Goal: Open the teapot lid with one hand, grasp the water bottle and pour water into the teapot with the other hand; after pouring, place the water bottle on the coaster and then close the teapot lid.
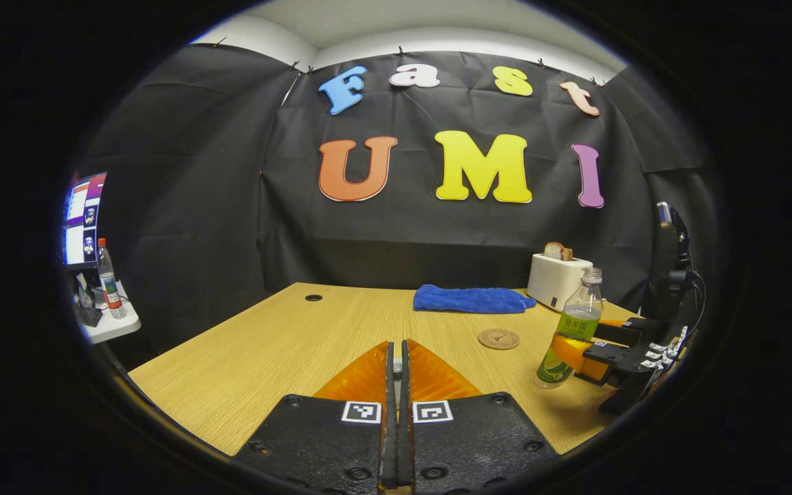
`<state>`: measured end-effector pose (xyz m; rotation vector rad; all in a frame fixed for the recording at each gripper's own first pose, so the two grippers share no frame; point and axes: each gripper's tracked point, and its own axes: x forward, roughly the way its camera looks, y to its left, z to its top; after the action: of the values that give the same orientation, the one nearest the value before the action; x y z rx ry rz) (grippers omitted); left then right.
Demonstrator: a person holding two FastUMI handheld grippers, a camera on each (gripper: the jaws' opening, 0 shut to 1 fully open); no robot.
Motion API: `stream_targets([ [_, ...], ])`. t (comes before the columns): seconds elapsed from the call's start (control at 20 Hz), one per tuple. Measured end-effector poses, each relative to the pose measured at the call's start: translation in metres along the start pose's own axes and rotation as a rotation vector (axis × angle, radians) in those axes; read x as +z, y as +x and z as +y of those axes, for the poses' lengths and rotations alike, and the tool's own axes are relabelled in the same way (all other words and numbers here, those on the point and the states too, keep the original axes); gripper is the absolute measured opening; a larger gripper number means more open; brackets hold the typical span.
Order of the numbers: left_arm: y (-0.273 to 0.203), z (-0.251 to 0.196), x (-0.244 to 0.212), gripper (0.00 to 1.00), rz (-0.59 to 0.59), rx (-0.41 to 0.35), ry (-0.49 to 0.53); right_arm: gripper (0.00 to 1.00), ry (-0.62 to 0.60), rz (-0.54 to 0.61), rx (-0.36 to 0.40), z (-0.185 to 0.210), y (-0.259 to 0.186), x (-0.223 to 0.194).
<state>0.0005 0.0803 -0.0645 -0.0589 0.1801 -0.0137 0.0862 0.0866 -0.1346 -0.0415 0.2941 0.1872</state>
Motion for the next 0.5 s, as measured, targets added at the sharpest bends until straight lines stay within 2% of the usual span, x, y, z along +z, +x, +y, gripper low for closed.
stream_targets([
  [0.15,0.001,0.007,-0.002,0.03,0.003,0.008,-0.005,0.73,-0.040,0.006,0.021,0.008,-0.004,0.001],
  [0.4,-0.001,0.017,0.001,0.03,-0.005,0.014,-0.009,0.71,-0.249,0.011,0.069,0.029,0.001,0.017],
  [0.5,0.000,0.022,-0.001,0.02,-0.003,0.012,-0.031,0.71,-0.386,0.020,0.095,0.037,0.009,0.022],
])
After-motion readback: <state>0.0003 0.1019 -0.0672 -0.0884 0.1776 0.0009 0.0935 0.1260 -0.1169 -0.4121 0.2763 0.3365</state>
